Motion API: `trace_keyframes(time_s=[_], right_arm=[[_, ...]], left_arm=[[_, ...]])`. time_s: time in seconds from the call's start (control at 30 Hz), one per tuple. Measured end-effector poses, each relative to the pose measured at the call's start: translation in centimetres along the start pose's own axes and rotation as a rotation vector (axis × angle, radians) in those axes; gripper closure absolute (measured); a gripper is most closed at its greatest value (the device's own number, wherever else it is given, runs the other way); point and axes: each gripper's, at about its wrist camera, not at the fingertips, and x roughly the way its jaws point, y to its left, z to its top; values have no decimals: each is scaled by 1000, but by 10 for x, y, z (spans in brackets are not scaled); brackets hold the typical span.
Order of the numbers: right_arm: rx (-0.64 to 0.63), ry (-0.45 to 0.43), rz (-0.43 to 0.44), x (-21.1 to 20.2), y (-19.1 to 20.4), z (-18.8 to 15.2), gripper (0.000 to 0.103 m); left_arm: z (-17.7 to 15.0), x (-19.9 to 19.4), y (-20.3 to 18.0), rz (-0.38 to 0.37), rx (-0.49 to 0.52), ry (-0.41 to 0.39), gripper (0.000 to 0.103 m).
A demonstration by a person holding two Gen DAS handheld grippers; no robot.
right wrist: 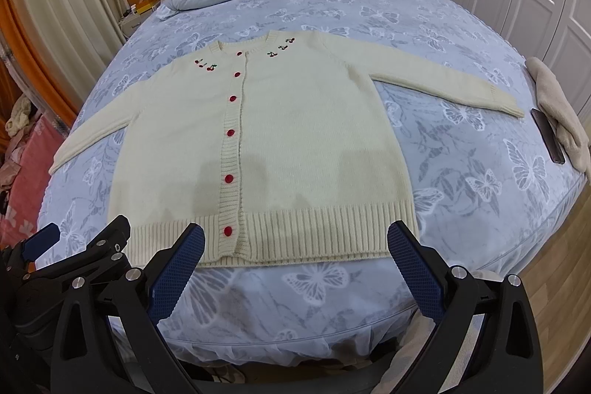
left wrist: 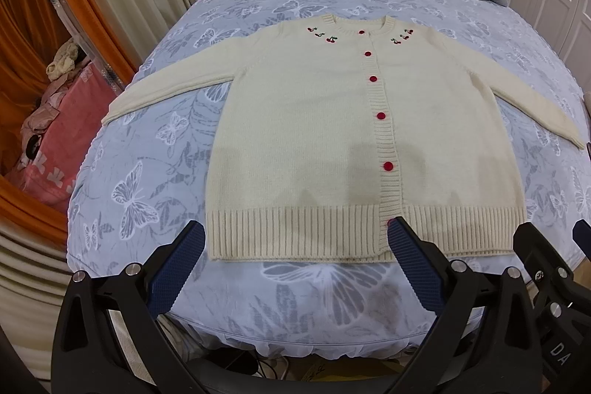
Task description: Fold small clothes
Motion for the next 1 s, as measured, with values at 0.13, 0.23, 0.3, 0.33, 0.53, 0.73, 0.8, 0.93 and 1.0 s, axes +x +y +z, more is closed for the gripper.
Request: trace_keyframes(time_s=[0.13,0.23,0.3,0.33,0.53,0.73,0.8,0.93,1.0], right_arm=[[-2,0,0,1,0,0,5],[0,1,1,1,0,0,6],[-1,2,1,2,-1,-1,5],[0,3,2,2,-1,0,5],[5,18,1,12,-1,-3,6],[22,45,44,31,-11,0,6],[74,62,82,44,-31,6,6],[227,65,90,71,-102,31,6],[339,46,62,87,-159,50,6]], left_arm=[[0,0,0,2,0,0,6],[-1,1,1,0,-1,2,6],[-2,2,1,2,-2,5,6],[-3,3,2,2,-3,7,6],[-4,12,-2,8,0,23,6],[-2,25,-6,-7,-3,50,6],[0,29,-4,-19,-20,56,6],[6,41,1,-19,-43,63,5],[10,47,5,-25,-57,67,5]])
